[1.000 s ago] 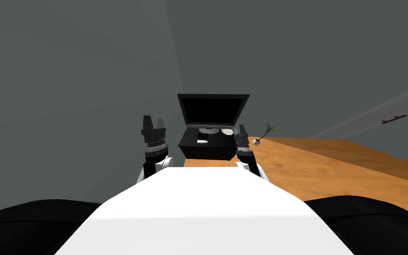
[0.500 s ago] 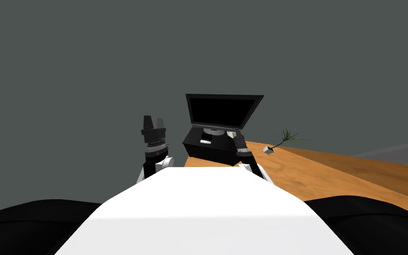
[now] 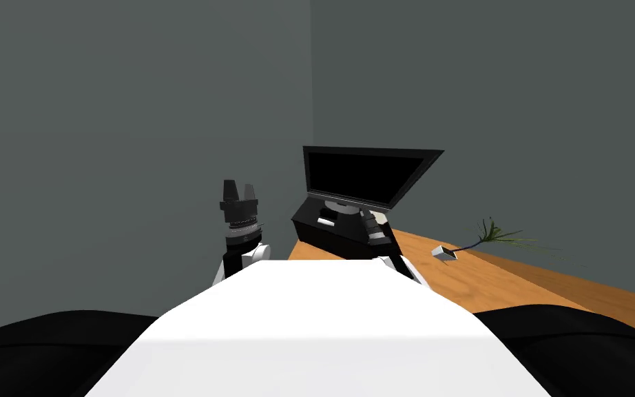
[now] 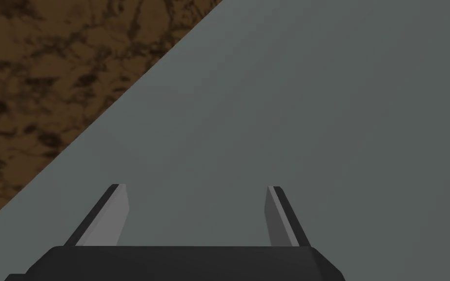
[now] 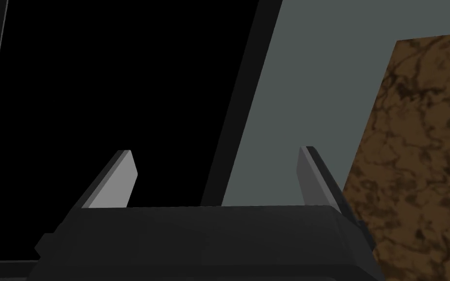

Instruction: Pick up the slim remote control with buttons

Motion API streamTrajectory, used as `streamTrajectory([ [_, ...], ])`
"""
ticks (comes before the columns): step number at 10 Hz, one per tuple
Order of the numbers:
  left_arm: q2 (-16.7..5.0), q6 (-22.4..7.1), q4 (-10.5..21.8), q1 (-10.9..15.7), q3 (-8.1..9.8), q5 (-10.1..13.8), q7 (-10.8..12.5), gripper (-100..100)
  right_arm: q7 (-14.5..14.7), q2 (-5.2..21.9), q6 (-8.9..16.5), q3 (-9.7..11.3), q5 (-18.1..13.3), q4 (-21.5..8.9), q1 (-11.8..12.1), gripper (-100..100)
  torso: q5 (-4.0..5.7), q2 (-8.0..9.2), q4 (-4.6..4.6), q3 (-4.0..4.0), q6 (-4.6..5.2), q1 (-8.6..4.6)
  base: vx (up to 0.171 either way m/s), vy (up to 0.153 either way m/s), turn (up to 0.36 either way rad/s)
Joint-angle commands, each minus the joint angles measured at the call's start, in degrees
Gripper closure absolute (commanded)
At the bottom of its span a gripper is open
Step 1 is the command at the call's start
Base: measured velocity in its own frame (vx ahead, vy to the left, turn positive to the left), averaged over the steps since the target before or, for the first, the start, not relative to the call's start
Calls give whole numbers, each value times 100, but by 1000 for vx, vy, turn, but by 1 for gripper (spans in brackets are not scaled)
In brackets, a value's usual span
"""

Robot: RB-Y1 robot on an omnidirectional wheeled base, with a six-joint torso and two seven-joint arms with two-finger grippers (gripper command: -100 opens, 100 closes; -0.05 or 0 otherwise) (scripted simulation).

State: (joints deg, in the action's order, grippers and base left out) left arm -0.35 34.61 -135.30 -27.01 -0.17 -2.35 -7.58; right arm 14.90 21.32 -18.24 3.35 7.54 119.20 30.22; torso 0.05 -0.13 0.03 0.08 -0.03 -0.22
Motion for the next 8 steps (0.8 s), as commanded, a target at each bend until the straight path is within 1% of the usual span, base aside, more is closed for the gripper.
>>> streamTrajectory([
  [1, 0, 0, 0, 0, 0, 0, 0, 0, 172, 142, 18, 14, 108, -130, 16, -100, 0, 0, 0, 0, 0, 0, 1, -45, 170],
  [2, 0, 0, 0, -1, 1, 0, 0, 0, 406, 376, 140, 69, 311, -297, 16, -100, 0, 1, 0, -1, 8, 4, 13, -33, 343],
  [3, 0, 0, 0, 0, 0, 0, 0, 0, 433, 376, 140, 69, 311, -297, 16, -100, -1, -2, 0, 1, 2, 7, 12, -41, 176],
  [4, 0, 0, 0, -2, 1, 0, 0, 0, 668, 610, 267, 128, 519, -470, 17, -100, -1, -3, 1, 2, 8, 7, 3, -49, 273],
  [5, 0, 0, 0, -1, 0, 0, 0, 0, 702, 610, 267, 128, 519, -470, 17, -100, -1, -2, 1, 1, 3, 3, 1, -46, 285],
  [6, 0, 0, 0, -1, 1, 0, 0, 0, 926, 842, 399, 193, 729, -649, 19, -100, -1, -1, 0, 1, 6, 5, 9, -45, 412],
  [7, 0, 0, 0, -1, 0, 0, 0, 0, 980, 842, 399, 193, 729, -649, 19, -100, -1, -3, 1, 2, 3, 4, 11, -44, 194],
  [8, 0, 0, 0, -2, 1, 0, 0, 0, 1186, 1071, 535, 263, 941, -833, 22, -100, -1, -5, 1, 3, 9, 6, 7, -38, 354],
])
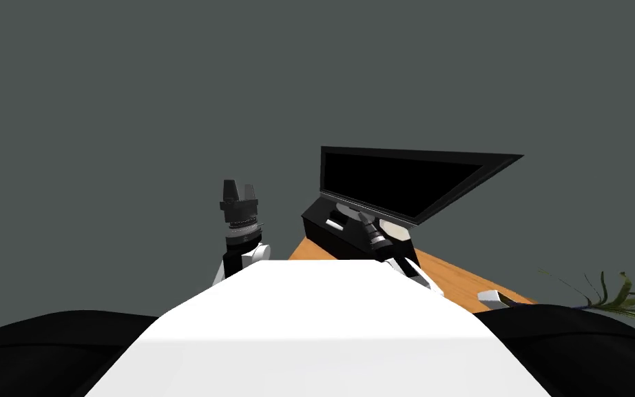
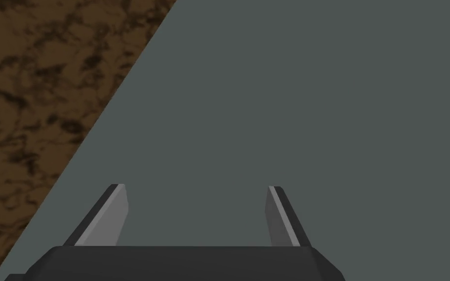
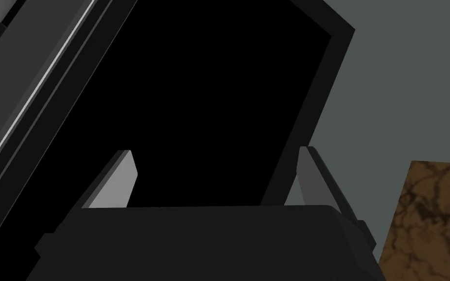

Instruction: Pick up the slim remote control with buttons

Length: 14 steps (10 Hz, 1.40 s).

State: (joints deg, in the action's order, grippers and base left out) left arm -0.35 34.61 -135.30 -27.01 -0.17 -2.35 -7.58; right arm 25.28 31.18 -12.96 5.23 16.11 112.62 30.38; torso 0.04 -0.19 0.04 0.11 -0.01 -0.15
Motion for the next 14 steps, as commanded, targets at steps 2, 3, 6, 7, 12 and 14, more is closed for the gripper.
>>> streamTrajectory([
  [2, 0, 0, 0, -1, 1, 0, 0, 0, 423, 310, 147, 152, 297, -361, 9, -100, 1, 1, 0, 0, 6, 2, 8, -36, 318],
  [3, 0, 0, 0, 0, 0, 0, 0, 0, 512, 310, 147, 152, 297, -361, 9, -100, 0, -2, 0, 1, 0, 1, 10, -39, 228],
  [6, 0, 0, 0, -1, 1, 0, 0, 0, 995, 738, 438, 329, 721, -744, 17, -100, 0, -2, 1, 1, 8, 4, 8, -35, 334],
  [7, 0, 0, 0, 0, 0, 0, 0, 0, 1095, 738, 438, 329, 721, -744, 17, -100, 0, -3, 1, 2, 2, 2, 11, -37, 219],
  [12, 0, 0, 0, -2, 1, 0, 0, 0, 1861, 1309, 891, 655, 1335, -1323, 29, -100, -1, -8, 2, 5, 10, 8, 14, -25, 313],
  [14, 0, 0, 0, -2, 1, 0, 0, 0, 2163, 1478, 1044, 777, 1530, -1514, 34, -100, -2, -8, 2, 5, 10, 11, 16, -20, 301],
])
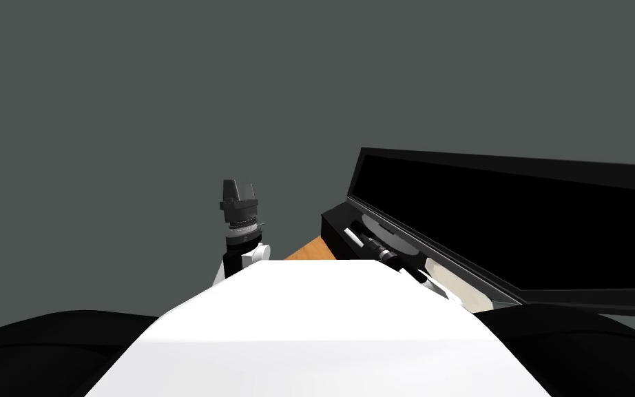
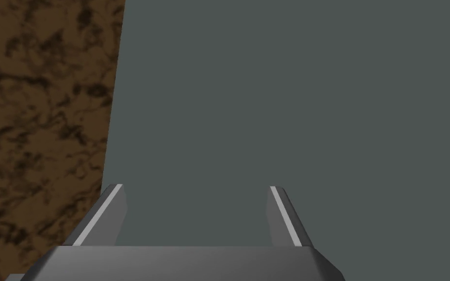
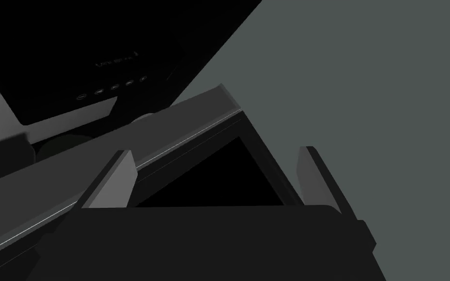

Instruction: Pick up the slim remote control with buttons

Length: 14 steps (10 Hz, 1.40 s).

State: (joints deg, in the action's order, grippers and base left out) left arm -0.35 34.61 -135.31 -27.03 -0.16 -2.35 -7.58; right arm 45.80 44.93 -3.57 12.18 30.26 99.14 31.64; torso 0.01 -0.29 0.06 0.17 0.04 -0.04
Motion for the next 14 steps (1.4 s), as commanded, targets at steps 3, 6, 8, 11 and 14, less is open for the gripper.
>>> streamTrajectory([
  [3, 0, 0, 0, 0, 0, 0, 0, 0, 483, 261, 257, 209, 303, -356, -86, -100, 0, -3, 1, 2, 1, 0, 21, -20, 256],
  [6, 0, 0, 0, -2, 1, 0, 0, 0, 983, 542, 558, 470, 655, -726, -73, -100, 0, -5, 1, 3, 7, 0, 30, -20, 309],
  [8, 0, 0, 0, -2, 1, 0, 0, 0, 1236, 663, 705, 604, 818, -906, -66, -100, 0, -8, 2, 5, 10, 2, 35, -20, 269],
  [11, 0, 0, 0, -1, 1, 0, 0, 0, 1532, 770, 849, 738, 972, -1080, -59, -100, -1, -10, 2, 6, 3, 3, 33, -22, 213],
  [14, 0, 0, 0, -1, 1, 0, 0, 0, 2000, 939, 1125, 1011, 1252, -1410, -44, -100, 0, -20, 4, 11, 3, -1, 53, -28, 301],
])
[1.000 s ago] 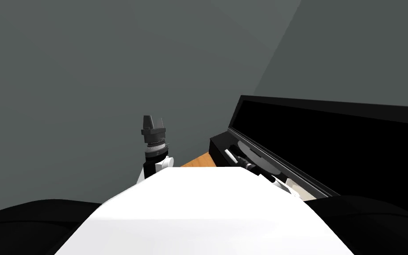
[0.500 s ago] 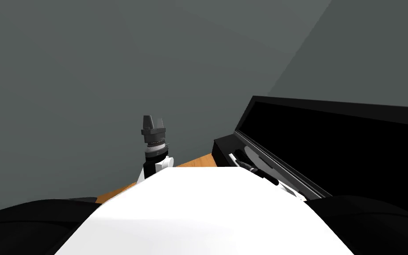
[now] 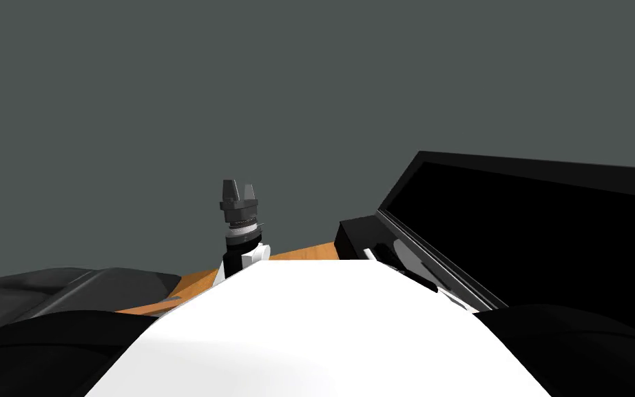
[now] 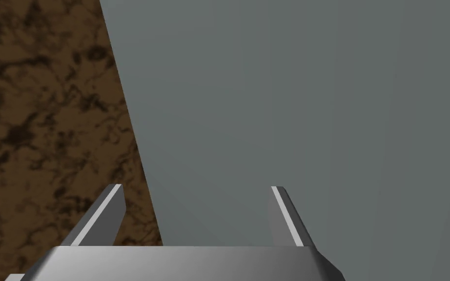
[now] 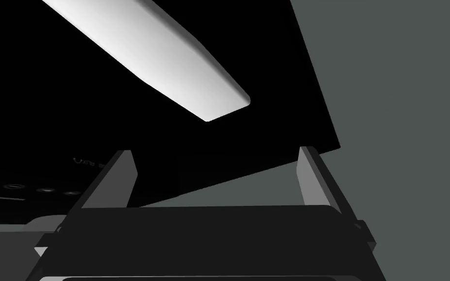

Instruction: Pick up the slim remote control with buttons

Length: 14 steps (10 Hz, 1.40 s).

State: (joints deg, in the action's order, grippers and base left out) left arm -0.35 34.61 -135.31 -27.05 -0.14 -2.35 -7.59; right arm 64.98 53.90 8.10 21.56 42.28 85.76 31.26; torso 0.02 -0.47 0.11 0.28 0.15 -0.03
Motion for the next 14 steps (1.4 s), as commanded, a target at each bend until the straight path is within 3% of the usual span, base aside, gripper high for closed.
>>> streamTrajectory([
  [1, 0, 0, 0, 0, 0, 0, 0, 0, 286, 103, 89, 209, 177, -226, 1, -100, 0, 0, 0, 0, 0, 0, 63, -22, 269],
  [2, 0, 0, 0, 0, 0, 0, 0, 0, 439, 149, 215, 345, 294, -373, 8, -100, -1, -3, 0, 1, -3, 2, 78, -33, 389],
  [3, 0, 0, 0, 0, 0, 0, 0, 0, 504, 149, 215, 345, 294, -373, 8, -100, 0, -8, 1, 4, -4, 0, 52, -32, 156],
  [5, 0, 0, 0, 0, 0, 0, 0, 0, 858, 197, 450, 614, 500, -647, 20, -100, -2, 1, -1, -1, -3, 4, 55, -32, 285],
  [7, 0, 0, 0, -1, 0, 0, 0, 0, 876, 197, 450, 614, 500, -647, 20, -100, -1, -2, 1, 1, 2, 5, 39, -19, 47],
  [14, 0, 0, 0, -1, 1, 0, 0, 0, 1792, -19, 1075, 1462, 971, -1380, 36, -100, 1, -8, 2, 5, 3, -5, 68, -48, 233],
])
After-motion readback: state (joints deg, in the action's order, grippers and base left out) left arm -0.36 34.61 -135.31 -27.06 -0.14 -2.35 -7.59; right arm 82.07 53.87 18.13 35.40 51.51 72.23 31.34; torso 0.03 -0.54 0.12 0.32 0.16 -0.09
